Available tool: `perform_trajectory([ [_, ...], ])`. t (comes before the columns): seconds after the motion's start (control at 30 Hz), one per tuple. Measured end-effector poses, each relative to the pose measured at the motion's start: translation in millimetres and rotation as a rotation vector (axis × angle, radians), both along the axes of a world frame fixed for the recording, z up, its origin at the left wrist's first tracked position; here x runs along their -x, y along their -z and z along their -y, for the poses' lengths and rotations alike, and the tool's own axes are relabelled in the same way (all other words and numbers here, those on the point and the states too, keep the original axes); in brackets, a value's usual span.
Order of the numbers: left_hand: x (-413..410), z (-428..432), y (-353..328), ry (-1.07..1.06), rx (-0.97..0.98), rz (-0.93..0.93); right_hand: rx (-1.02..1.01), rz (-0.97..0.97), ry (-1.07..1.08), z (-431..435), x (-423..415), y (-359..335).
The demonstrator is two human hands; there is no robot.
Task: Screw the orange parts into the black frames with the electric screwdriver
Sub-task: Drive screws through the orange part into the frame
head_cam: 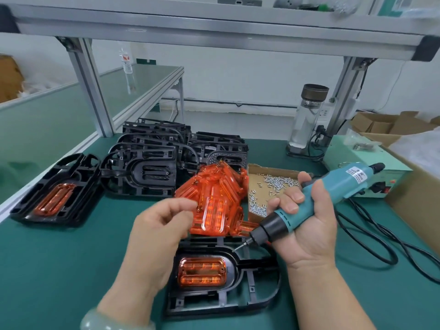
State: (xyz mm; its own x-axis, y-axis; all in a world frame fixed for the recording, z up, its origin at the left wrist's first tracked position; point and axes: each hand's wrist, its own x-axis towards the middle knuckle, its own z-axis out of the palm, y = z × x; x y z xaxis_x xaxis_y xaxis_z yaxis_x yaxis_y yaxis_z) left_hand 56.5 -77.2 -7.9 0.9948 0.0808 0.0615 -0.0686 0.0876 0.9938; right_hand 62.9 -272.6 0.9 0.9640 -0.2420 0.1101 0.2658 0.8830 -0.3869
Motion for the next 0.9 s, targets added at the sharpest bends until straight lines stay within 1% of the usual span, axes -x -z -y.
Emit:
perform_trajectory([
  [0.07, 9, -4, 9, 0.024, 0.041, -0.002, 0.002, -0.021, 0.033, -6, 0, 0],
  [0.17, 12, -2, 11, 0.044, -0.015, 0.056, 0.006, -0.06, 0.109, -15, -1, -5],
  [0.33, 12, 7, 11, 0.087, -0.028, 0.028, -0.02, -0.078, 0.22, -17, 2, -18],
  [0.47, 15, 11, 9, 0.181, -0.013, -0.031, -0.047, -0.078, 0.247, -18, 4, -19],
  [0.6, 17, 14, 9, 0.207, 0.006, -0.066, -0.057, -0.12, 0.254, -21, 3, -10],
  [0.9, 19, 18, 7, 0.219, -0.064, -0.039, -0.071, -0.119, 0.237, -22, 3, -7],
])
